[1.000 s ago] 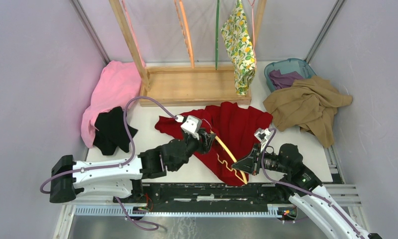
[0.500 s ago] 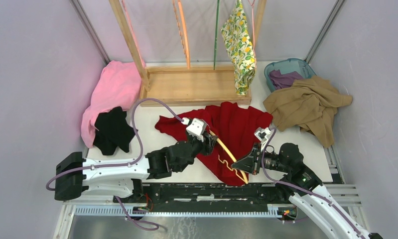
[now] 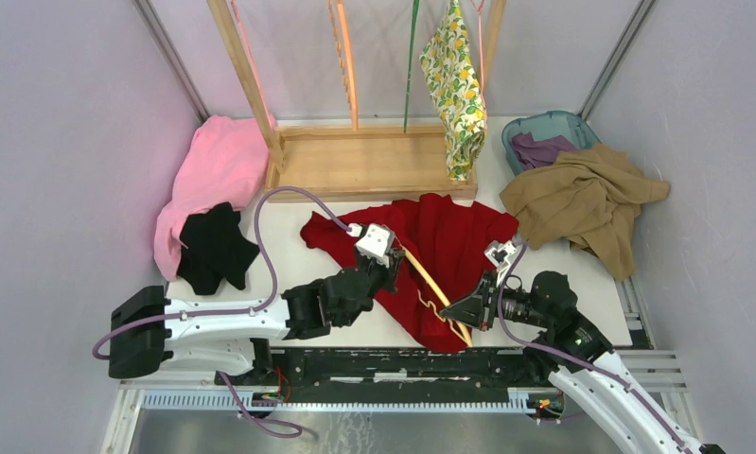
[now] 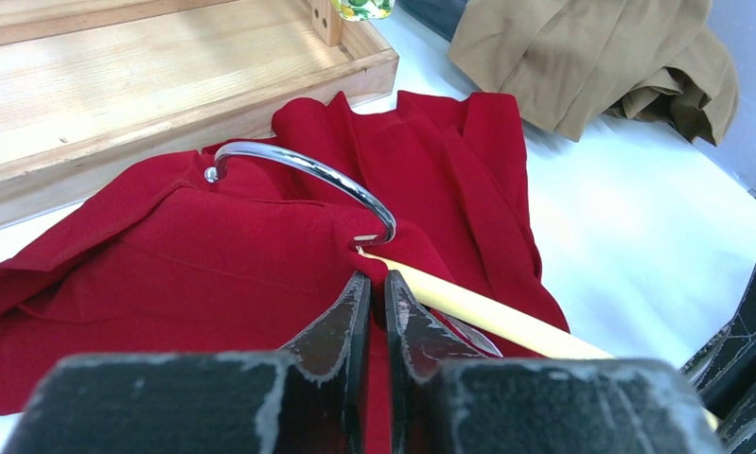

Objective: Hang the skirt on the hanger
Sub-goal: Hang the skirt on the hanger.

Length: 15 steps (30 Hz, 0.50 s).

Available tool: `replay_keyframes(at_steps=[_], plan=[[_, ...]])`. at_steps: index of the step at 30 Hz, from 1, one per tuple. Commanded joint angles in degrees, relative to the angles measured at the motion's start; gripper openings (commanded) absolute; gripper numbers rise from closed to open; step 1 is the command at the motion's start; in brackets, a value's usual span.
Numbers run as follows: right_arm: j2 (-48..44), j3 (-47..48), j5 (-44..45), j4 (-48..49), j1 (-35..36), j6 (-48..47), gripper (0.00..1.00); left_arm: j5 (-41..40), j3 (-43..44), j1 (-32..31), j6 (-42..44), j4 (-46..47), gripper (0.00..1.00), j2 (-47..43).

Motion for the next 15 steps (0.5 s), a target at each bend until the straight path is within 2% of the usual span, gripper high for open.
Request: replay_keyframes(at_steps=[1, 6, 11, 15], plan=[[-0.4, 4.0, -2.5, 11.1, 0.2, -1.2, 0.01, 0.2, 2.2, -0.1, 2.0, 1.9, 0.13, -1.2], [-0.1, 3.7, -2.6, 11.4, 0.2, -1.2, 0.01, 1.8, 1.9, -0.1, 2.8, 3.5, 0.13, -2.4], [-0.7, 3.7, -3.0, 11.7, 0.2, -0.9, 0.01, 1.1, -0.3, -0.1, 2.9, 6.6, 0.37, -4.3], [-0.9, 3.4, -3.6, 12.7, 0.2, -0.1, 0.01, 1.2, -2.4, -0.1, 3.2, 9.7, 0.46, -5.4]])
